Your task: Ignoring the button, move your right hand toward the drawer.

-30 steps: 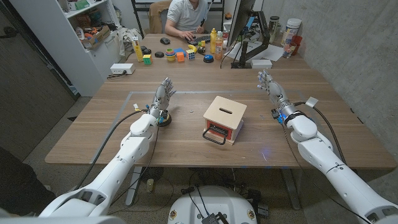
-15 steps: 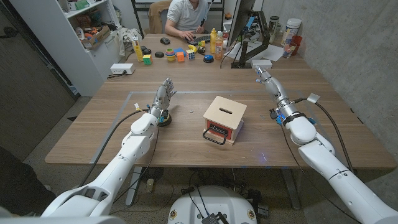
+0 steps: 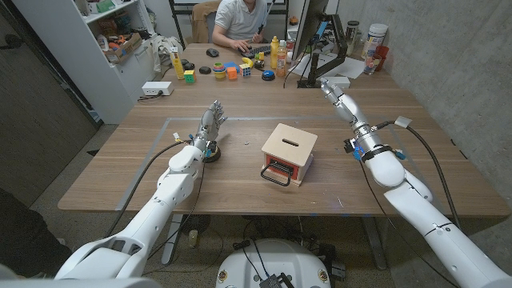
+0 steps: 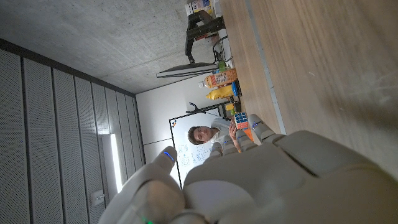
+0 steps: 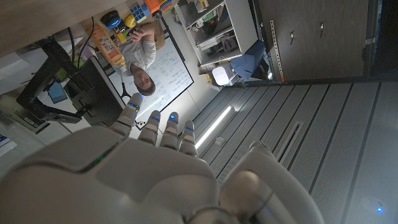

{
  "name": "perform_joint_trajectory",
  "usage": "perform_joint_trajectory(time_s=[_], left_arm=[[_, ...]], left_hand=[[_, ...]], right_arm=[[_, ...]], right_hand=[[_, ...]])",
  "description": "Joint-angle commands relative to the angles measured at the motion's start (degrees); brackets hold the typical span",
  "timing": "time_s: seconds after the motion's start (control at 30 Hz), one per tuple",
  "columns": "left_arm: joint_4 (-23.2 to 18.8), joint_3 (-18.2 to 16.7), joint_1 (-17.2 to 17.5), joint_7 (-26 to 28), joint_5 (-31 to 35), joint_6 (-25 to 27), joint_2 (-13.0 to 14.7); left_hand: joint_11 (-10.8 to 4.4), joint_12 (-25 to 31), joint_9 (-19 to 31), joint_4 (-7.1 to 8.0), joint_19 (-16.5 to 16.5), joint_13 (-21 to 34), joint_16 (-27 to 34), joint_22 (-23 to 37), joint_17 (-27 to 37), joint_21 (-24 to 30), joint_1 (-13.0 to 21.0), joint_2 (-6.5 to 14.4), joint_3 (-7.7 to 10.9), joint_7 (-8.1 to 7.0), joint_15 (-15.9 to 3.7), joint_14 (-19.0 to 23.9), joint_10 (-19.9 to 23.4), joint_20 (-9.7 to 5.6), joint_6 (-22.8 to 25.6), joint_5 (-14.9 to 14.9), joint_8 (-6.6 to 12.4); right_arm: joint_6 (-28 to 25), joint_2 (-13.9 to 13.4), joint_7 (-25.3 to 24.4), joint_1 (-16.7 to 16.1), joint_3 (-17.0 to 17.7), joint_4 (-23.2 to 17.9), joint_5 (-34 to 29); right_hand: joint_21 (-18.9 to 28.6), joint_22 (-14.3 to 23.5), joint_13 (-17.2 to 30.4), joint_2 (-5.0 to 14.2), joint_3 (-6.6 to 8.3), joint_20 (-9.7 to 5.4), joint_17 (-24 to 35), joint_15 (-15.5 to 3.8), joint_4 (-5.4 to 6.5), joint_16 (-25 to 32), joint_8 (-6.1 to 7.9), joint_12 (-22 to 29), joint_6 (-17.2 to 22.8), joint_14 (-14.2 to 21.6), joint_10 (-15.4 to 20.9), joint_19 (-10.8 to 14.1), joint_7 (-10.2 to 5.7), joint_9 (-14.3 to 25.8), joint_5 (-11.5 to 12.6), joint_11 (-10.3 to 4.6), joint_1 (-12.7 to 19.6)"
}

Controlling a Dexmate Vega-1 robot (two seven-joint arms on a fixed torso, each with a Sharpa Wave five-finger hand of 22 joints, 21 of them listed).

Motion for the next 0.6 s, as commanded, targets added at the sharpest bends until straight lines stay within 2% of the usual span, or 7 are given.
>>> perform_joint_trajectory(time_s=[0.03,0.1,0.33,0.4,0.47,0.6], left_arm=[[1.09,-0.24,-0.53,-0.50,0.34,-0.37,-0.37],[1.07,-0.28,-0.53,-0.47,0.35,-0.30,-0.40],[0.89,-0.36,-0.39,-0.39,0.45,-0.06,-0.39],[0.81,-0.43,-0.32,-0.36,0.44,0.01,-0.35],[0.83,-0.51,-0.27,-0.25,0.50,-0.12,-0.36],[0.92,-0.59,-0.27,-0.34,0.42,0.00,-0.38]], left_hand=[[0.01,0.34,0.24,-0.02,-0.01,0.17,0.08,0.19,0.24,-0.22,-0.02,6.76,-0.39,0.03,0.01,-4.94,-2.88,-0.78,-0.81,0.42,0.37],[0.01,0.34,0.25,-0.02,0.01,0.17,0.07,0.19,0.24,-0.27,-0.02,6.77,-0.40,0.04,0.00,-4.94,-2.88,-0.78,-0.82,0.43,0.37],[-0.01,0.35,0.25,-0.02,0.08,0.17,0.05,0.20,0.23,-0.39,-0.01,6.79,-0.42,0.05,0.01,-4.92,-2.84,-0.81,-0.80,0.45,0.38],[0.01,0.35,0.25,-0.02,0.08,0.17,0.04,0.20,0.23,-0.44,0.00,6.79,-0.43,0.08,-0.01,-4.90,-2.85,-0.83,-0.77,0.45,0.39],[-0.02,0.34,0.24,-0.02,0.08,0.17,0.02,0.20,0.23,-0.50,0.00,6.79,-0.44,0.06,-0.01,-4.92,-2.88,-0.83,-0.81,0.46,0.37],[0.00,0.35,0.24,-0.02,0.13,0.17,0.01,0.20,0.23,-0.59,0.00,6.80,-0.46,0.05,-0.01,-4.90,-2.84,-0.79,-0.78,0.47,0.37]], right_arm=[[1.97,0.37,-4.23,-1.73,0.47,-2.43,-12.24],[2.00,0.41,-5.64,-1.91,0.35,-2.85,-15.40],[0.60,0.09,-8.93,-1.96,-0.98,-4.07,-24.91],[0.23,-0.17,-9.50,-1.88,-1.65,-4.22,-26.98],[-0.55,-0.31,-10.35,-1.88,-2.36,-4.44,-29.40],[-2.78,-1.10,-11.09,-1.46,-4.00,-4.99,-34.22]], right_hand=[[-0.27,0.07,0.25,-0.80,-0.28,0.74,0.07,0.18,-0.31,-0.20,0.42,0.17,0.54,0.62,0.40,0.58,-0.35,0.22,0.38,-0.14,0.31],[-0.35,0.07,0.25,-0.93,-0.39,0.98,0.07,0.12,-0.35,-0.23,0.35,0.16,0.44,0.71,0.38,0.74,-0.60,0.23,0.40,-0.09,0.34],[-0.94,0.06,0.27,-1.52,-0.93,1.58,0.08,-0.13,-0.55,-0.42,0.47,0.11,1.13,1.05,0.29,1.22,-2.25,0.26,0.55,-1.26,0.51],[-1.10,0.06,0.28,-1.66,-1.08,1.62,0.08,-0.25,-0.59,-0.44,0.30,0.11,0.82,1.19,0.29,1.34,-2.36,0.27,0.59,-1.38,0.53],[-1.56,0.06,0.29,-1.98,-1.43,1.66,0.08,-0.42,-0.73,-0.57,-0.54,-0.07,-1.34,1.43,-0.13,1.72,-2.17,0.31,0.75,-1.73,0.70],[-1.81,0.05,0.29,-2.09,-1.53,1.68,0.07,-0.52,-0.90,-0.62,-0.59,-0.19,-1.72,1.57,-0.46,1.88,-2.36,0.33,0.85,-2.08,0.98]])
